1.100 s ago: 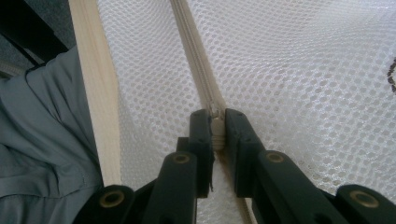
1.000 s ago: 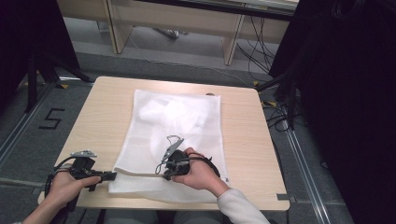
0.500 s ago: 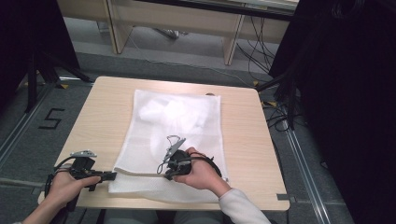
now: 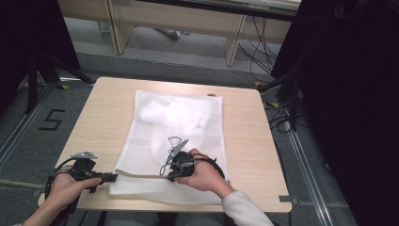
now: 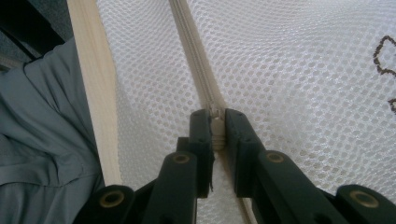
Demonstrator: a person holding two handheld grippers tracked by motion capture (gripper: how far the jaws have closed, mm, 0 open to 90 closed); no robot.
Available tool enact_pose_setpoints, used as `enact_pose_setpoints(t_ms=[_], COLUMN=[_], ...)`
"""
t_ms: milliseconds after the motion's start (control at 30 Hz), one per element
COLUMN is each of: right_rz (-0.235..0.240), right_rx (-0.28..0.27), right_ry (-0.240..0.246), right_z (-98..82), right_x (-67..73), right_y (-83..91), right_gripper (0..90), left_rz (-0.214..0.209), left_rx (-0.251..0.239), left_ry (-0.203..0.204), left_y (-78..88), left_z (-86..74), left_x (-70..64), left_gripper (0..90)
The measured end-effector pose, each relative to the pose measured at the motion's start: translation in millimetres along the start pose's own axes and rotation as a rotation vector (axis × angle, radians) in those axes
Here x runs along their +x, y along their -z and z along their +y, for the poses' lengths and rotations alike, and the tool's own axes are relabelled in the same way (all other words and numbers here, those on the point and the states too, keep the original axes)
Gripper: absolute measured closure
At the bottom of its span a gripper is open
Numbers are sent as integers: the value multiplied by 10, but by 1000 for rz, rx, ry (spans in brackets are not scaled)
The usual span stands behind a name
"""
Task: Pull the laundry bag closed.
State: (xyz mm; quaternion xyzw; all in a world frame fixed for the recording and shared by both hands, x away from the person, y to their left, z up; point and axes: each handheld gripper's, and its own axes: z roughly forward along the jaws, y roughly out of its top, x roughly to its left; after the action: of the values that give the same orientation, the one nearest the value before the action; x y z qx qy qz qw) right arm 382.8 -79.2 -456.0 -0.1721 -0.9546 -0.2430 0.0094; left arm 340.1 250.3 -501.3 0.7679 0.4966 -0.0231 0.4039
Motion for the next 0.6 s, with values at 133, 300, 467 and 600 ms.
enact_pose_setpoints(t_ms=[133, 300, 467, 600], right_rz=[1, -1, -2, -3], right_rx=[-5, 1, 3, 3], right_ry=[7, 6, 2, 3], right_z=[-3, -9, -34, -48], right_x=[-6, -8, -20, -24], right_y=[4, 14, 34, 42], right_gripper=[826, 826, 827, 826], left_rz=[-1, -1, 1, 3], left_rx=[-1, 2, 2, -1], left_ry=[2, 1, -1, -1], left_y=[-1, 0, -2, -4], left_z=[0, 0, -1, -2], left_x=[0, 2, 5, 3], left_gripper=[862, 862, 862, 862])
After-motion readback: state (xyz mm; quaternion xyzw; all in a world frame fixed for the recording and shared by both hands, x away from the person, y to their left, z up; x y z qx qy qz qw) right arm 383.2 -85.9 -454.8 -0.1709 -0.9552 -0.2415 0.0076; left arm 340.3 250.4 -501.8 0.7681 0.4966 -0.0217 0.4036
